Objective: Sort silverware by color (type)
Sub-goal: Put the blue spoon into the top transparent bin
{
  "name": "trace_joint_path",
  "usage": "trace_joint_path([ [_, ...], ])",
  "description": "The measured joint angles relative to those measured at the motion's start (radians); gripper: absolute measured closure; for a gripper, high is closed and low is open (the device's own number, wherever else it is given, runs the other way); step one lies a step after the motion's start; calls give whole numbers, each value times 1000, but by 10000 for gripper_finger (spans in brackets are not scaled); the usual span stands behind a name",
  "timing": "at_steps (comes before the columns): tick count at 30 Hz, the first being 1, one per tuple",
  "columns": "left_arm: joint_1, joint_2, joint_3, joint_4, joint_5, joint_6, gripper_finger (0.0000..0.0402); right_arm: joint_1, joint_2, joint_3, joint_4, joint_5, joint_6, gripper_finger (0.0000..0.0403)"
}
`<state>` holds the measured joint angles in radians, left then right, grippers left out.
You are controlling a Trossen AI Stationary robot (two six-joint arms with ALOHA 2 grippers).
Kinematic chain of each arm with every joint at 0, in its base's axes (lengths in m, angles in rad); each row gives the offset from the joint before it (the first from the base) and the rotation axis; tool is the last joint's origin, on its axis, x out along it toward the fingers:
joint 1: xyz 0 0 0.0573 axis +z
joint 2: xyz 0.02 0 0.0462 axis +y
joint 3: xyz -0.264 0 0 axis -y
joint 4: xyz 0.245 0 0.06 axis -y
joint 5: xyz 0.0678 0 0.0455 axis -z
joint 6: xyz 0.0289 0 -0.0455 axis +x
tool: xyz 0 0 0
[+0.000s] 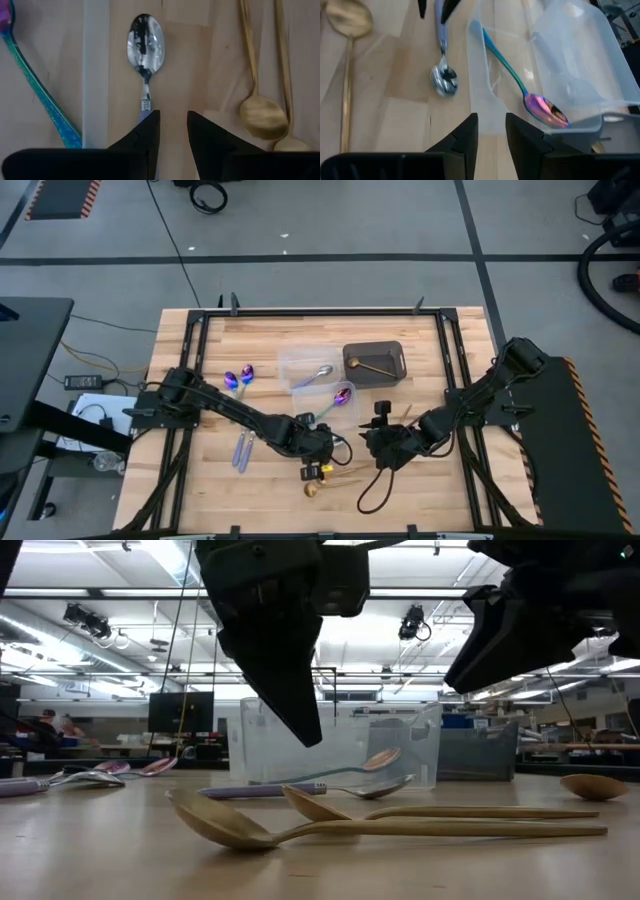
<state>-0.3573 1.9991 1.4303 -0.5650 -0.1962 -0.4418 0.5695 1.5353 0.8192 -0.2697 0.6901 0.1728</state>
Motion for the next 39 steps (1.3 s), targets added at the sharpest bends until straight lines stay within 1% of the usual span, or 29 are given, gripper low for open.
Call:
trace_joint_path([
  [6,-7,0,0,13,-13,-20,297,-1,-5,0,-9,27,11,295],
  [9,-8,30,21,9,-14,-26,297,0,-5,0,-9,27,15,299],
  [13,-18,106,138,-115,-32,-3,297,-2,-5,0,-14,27,26,303],
  [16,-23,161,227,-260,-66,4,297,-2,-6,-1,-15,26,34,304],
  [18,-23,186,266,-313,-74,7,297,-3,-6,-1,-14,26,36,304],
  [20,-20,194,286,-327,-79,8,297,-2,-6,-1,-17,24,44,304],
  [26,-1,197,283,-337,-90,-10,294,6,-6,-1,-16,15,61,305],
  [29,2,205,283,-336,-91,0,279,9,-6,-1,-16,15,66,305],
  [35,0,241,283,-342,-100,17,220,13,-6,-1,-8,15,64,304],
  [39,1,241,283,-347,-97,32,210,13,-6,-1,-5,15,63,305],
])
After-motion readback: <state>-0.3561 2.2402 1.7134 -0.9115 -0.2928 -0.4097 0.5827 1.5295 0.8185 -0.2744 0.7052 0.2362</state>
